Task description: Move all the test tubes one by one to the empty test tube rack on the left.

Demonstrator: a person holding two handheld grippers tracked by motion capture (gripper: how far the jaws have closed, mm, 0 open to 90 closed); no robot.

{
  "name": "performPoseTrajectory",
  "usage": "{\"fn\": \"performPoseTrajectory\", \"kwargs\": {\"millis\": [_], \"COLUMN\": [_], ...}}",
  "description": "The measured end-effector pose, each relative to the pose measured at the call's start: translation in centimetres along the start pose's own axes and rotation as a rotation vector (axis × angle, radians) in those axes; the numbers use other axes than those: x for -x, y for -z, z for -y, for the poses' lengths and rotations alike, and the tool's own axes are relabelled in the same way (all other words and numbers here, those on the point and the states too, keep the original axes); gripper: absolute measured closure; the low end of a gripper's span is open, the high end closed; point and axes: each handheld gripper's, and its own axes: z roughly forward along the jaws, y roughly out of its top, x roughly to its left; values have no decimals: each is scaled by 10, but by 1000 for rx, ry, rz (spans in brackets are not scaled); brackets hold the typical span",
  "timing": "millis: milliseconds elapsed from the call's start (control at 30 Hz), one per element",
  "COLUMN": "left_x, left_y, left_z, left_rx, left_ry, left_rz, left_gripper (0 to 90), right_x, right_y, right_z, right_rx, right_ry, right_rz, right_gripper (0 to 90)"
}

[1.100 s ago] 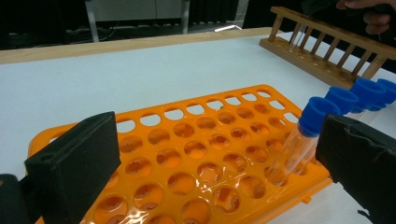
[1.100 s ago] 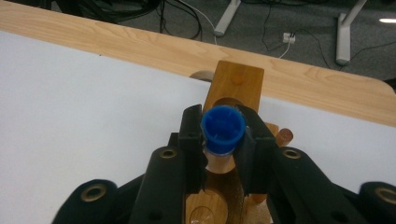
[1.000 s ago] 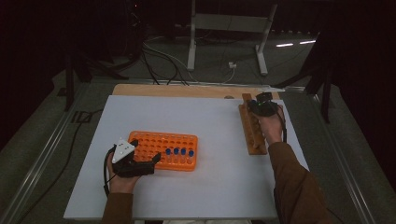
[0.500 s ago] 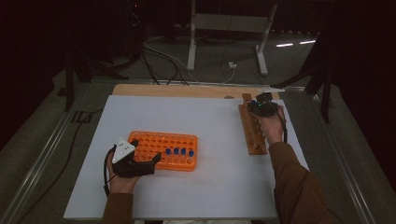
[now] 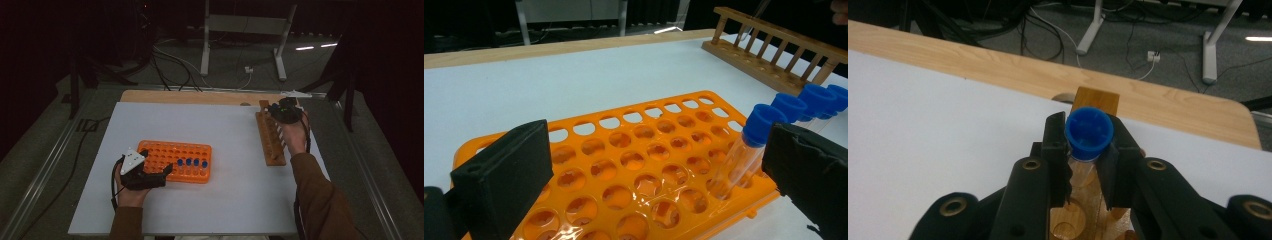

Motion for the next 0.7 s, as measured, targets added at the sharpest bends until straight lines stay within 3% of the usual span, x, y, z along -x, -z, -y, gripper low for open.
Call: {"fn": "performPoseTrajectory", "kwargs": {"millis": [467,700], "left_x": [-1,-1], "left_y": [1,0], "left_z": [-1,-2], "left_rx": [11,11], "left_ry": [10,10], "left_rz": [-1,-4], "left_gripper": [8,9], "right_x": [-4,-11], "right_y": [31,36], "right_z": [-16,-17], "right_rx": [90,95], "right_ry": [16,24], "right_rz": [-1,-30], "right_gripper": [765,765]}}
